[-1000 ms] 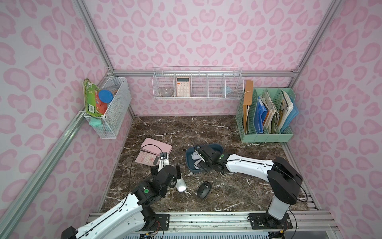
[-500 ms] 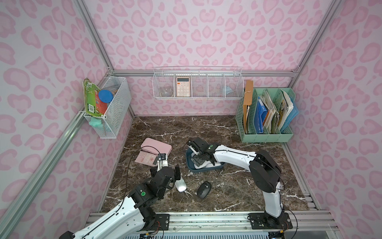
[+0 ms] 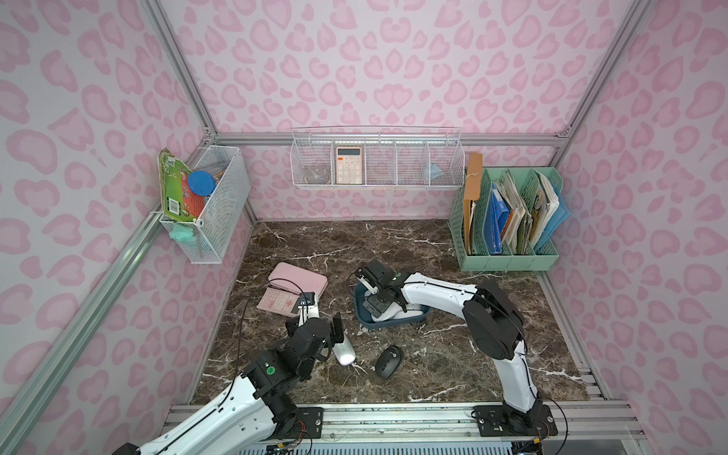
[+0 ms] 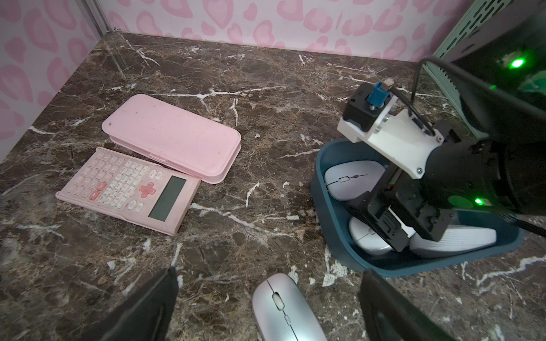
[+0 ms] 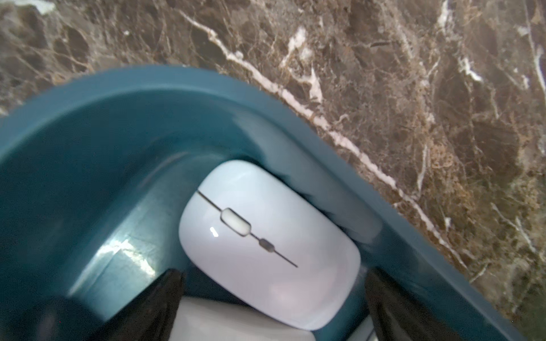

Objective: Take out the mouse from the storage box
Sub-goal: Pick up the mouse from the storage box.

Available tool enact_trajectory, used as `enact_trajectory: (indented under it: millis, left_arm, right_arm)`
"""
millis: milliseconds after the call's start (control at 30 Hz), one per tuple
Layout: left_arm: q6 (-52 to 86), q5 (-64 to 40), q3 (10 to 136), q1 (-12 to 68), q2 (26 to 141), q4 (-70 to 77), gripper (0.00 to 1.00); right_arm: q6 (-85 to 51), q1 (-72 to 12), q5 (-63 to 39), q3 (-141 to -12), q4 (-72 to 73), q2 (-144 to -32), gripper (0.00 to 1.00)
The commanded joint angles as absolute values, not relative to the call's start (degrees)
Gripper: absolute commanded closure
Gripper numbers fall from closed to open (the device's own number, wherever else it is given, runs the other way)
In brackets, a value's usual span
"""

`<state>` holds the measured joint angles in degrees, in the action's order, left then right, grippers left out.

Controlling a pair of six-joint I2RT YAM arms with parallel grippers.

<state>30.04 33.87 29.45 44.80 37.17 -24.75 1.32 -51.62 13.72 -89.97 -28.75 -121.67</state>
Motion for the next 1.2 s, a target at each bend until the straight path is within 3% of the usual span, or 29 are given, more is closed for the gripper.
enact_trajectory:
  millis: [0, 267, 433, 933, 1167]
  left_arm:
    - [30.10, 34.25, 29.80, 44.74, 37.78, -24.87, 0.01]
    - [30.41, 36.01, 29.19, 44.74, 36.70, -25.05, 0.01]
    - [30.25, 35.95, 29.18, 44.74, 36.90, -24.82, 0.01]
    - [30.04, 35.68, 29.53, 44.74, 38.14, -24.53, 0.01]
    - [29.97, 35.60, 29.44, 44.74, 38.14, -24.55, 0.01]
  right_arm:
    - [2.37, -50.86, 15.60, -89.53, -28.13, -122.25, 0.02]
    - [2.28, -50.78, 19.90, -85.69, -22.63, -120.04, 0.18]
    - [3.05, -51.20, 21.62, -82.83, -18.71, -117.40, 0.34]
    - [1.61, -51.13, 29.52, -78.57, -12.82, -114.73, 0.36]
    - [1.51, -50.63, 27.05, -78.66, -12.46, -115.37, 0.40]
